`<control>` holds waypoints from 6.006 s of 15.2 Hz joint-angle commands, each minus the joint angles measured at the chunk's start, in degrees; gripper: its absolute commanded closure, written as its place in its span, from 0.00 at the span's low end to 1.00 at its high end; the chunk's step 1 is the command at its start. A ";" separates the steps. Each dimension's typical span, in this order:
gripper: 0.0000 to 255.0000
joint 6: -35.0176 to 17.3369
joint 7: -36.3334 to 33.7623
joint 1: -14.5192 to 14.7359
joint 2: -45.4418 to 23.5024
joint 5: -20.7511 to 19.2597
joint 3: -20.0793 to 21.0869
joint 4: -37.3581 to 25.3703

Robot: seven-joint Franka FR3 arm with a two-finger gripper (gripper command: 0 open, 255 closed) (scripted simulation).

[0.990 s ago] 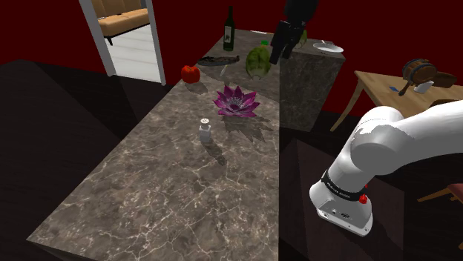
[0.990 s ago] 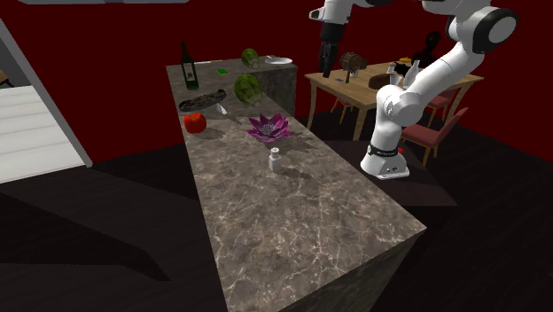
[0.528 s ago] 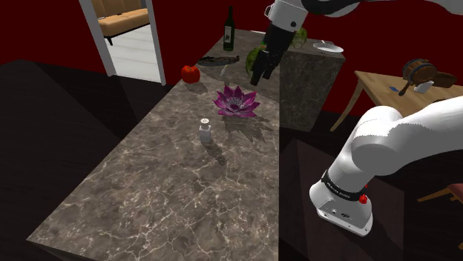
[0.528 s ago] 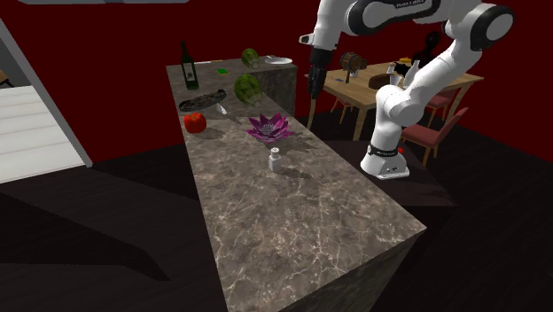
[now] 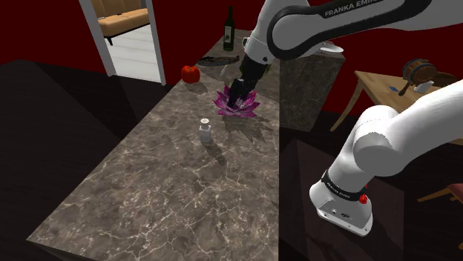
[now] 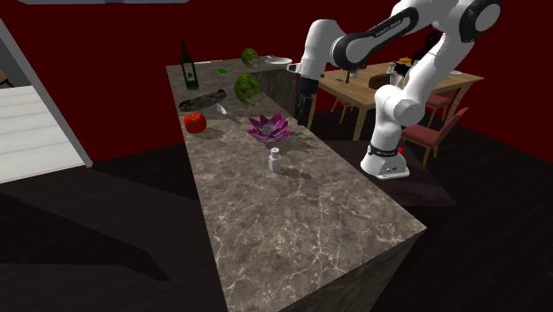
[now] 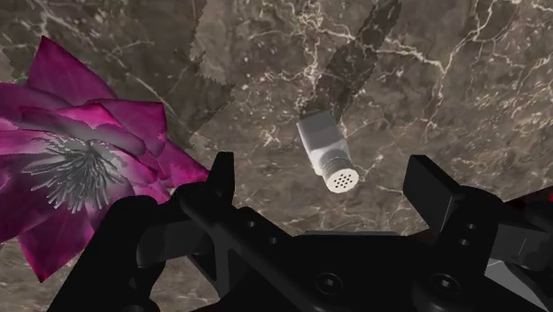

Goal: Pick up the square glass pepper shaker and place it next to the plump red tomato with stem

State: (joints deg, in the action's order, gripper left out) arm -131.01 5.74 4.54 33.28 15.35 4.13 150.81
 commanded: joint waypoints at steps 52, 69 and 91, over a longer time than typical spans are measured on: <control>1.00 -14.92 1.63 5.60 -16.55 5.61 1.35 -6.88; 1.00 -3.41 1.84 3.09 -16.00 2.43 -1.33 -17.20; 1.00 13.47 21.70 -8.12 -54.66 8.50 -12.45 -66.37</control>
State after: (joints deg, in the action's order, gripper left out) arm -119.08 27.10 -2.83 -18.51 23.51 -8.20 88.63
